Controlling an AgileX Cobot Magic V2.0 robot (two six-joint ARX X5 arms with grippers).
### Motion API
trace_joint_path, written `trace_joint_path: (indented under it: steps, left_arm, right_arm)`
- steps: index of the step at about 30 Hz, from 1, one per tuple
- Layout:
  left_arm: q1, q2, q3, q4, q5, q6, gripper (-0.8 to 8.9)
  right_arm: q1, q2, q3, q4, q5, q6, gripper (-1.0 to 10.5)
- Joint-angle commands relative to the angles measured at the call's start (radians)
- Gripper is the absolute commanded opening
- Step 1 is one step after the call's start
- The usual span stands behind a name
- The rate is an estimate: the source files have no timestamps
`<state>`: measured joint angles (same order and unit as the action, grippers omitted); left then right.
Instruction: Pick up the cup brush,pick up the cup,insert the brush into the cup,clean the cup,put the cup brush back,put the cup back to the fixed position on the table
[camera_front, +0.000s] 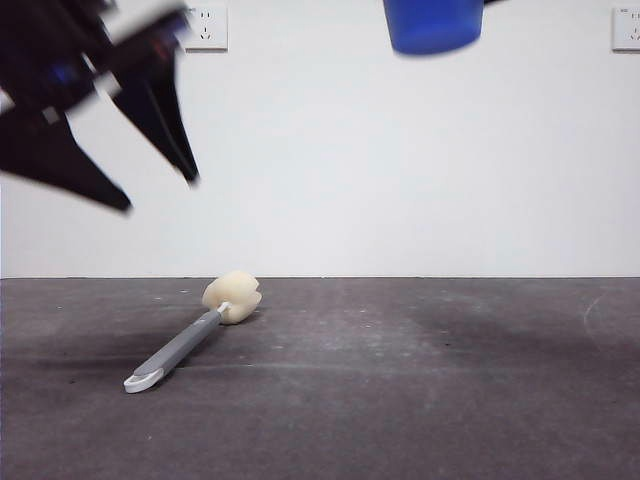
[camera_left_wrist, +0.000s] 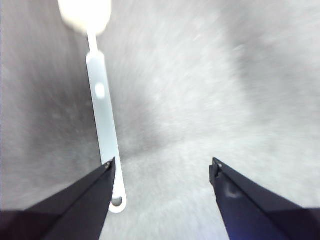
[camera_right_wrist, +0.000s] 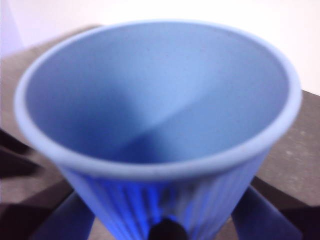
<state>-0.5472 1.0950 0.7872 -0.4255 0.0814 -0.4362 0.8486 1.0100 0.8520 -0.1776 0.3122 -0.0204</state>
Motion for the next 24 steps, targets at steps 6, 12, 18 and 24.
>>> trace_joint_path:
  steps: [6, 12, 18, 24]
  left_arm:
    - [-0.003, -0.334, -0.006, -0.131, -0.001, 0.049, 3.22]
    - [-0.003, -0.512, -0.006, -0.269, 0.000, 0.048, 3.22]
    - [-0.003, -0.600, -0.006, -0.393, -0.001, 0.049, 3.22]
    - [-0.003, -0.614, -0.006, -0.412, -0.001, 0.050, 3.19]
  right_arm:
    - [-0.069, 0.114, -0.092, 0.204, -0.132, -0.060, -0.2]
    - [-0.117, 0.251, -0.114, 0.330, -0.235, -0.059, -0.2]
    - [-0.159, 0.403, -0.114, 0.432, -0.302, -0.060, -0.2]
    - [-0.211, 0.573, -0.114, 0.554, -0.367, -0.066, -0.2]
